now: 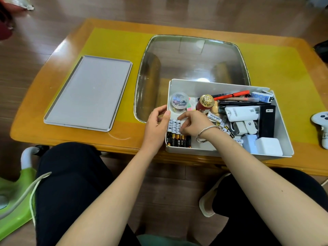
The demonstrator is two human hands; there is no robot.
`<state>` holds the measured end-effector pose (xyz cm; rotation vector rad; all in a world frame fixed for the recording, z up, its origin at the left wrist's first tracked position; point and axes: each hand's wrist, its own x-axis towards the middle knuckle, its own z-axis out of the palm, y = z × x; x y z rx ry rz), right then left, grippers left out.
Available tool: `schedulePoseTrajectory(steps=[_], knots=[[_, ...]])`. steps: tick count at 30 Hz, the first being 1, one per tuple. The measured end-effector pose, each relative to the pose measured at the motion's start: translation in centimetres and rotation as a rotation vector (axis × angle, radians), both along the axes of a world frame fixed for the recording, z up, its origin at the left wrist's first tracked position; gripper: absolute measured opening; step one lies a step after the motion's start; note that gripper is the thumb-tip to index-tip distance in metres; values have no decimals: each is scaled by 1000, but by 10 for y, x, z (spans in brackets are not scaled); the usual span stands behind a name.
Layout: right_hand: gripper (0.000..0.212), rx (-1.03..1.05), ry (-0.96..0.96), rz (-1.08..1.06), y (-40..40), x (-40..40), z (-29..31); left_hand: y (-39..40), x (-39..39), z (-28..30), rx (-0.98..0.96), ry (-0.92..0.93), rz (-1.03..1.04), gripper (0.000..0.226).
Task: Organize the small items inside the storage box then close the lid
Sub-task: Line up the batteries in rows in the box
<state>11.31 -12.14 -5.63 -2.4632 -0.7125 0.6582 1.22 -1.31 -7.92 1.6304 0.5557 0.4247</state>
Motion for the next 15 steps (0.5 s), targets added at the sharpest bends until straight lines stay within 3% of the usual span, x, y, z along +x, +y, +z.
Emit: schedulePoseTrajectory(steps=[5,11,15], knots=[[37,32,49,15,-3,-1,1,0,0,0,12,-7,-1,29],[42,7,-129,34,-32,5,18,-1,-1,1,-11,-15,1,24],[37,-143,-224,41,-72,12,29,1,-1,0,-20,7,-11,30]])
